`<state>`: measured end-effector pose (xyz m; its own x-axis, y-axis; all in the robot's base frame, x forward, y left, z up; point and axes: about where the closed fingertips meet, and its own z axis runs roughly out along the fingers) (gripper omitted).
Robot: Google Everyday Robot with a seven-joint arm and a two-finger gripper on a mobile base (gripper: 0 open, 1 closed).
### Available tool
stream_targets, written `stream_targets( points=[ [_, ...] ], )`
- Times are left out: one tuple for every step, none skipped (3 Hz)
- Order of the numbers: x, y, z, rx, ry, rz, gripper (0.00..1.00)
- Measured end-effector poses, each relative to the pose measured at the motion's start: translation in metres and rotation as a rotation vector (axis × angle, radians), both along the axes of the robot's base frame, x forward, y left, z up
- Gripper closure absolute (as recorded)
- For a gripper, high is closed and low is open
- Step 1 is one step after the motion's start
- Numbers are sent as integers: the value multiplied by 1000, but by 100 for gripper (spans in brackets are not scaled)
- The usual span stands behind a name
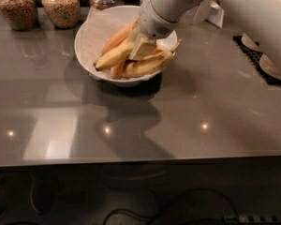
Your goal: Pick banana from white bowl
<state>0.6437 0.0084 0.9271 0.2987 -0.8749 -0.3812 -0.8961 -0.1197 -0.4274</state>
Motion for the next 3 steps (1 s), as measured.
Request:
stream_targets(
  points=[
    [6, -2, 15, -46, -30, 46, 100],
    [11, -2, 35, -86, -63, 96, 100],
    [10, 2, 56, -96, -86, 147, 100]
  ],
)
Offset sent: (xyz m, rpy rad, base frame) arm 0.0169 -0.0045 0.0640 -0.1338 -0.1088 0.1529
